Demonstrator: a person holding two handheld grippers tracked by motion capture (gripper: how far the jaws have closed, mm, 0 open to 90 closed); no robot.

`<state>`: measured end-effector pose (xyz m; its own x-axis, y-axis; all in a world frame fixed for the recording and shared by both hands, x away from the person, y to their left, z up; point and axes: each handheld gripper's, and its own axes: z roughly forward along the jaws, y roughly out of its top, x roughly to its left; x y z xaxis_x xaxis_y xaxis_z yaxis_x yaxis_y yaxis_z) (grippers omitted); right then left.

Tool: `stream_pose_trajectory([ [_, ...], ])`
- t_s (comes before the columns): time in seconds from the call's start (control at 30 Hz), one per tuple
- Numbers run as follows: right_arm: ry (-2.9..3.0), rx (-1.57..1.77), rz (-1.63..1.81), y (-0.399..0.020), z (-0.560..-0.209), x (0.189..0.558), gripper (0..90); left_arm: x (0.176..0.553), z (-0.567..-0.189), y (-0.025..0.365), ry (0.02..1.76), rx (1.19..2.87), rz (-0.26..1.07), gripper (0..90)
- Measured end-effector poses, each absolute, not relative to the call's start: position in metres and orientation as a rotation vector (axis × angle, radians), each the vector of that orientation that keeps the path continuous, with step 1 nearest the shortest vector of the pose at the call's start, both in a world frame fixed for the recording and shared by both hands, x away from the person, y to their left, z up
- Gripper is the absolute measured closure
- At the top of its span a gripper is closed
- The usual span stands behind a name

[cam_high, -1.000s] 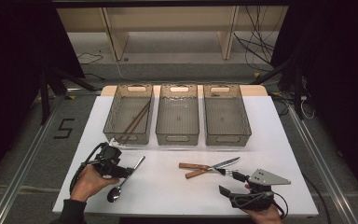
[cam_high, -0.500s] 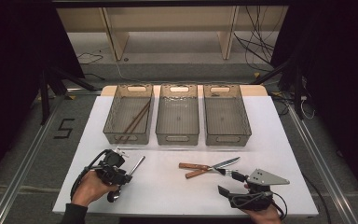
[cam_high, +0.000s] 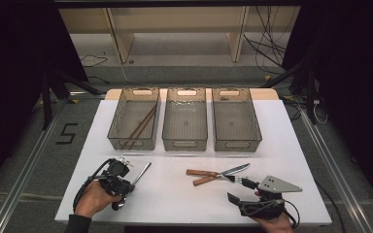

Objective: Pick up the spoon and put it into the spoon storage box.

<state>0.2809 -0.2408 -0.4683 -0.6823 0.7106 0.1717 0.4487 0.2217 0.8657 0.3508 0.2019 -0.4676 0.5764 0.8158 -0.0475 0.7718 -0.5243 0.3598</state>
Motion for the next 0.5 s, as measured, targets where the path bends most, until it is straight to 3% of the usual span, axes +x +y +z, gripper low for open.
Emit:
stream_pose_trajectory([
  [0.23,2.236,1.093,1.443,-0.2408,-0.4683,0.2807,25.2,0.3478,-0.4682,0.1999,1.305,2.47,0.205,77.7],
  [0.5,2.234,1.093,1.443,-0.2409,-0.4681,0.2806,25.3,0.3465,-0.4684,0.1995,1.313,2.457,0.19,77.9],
])
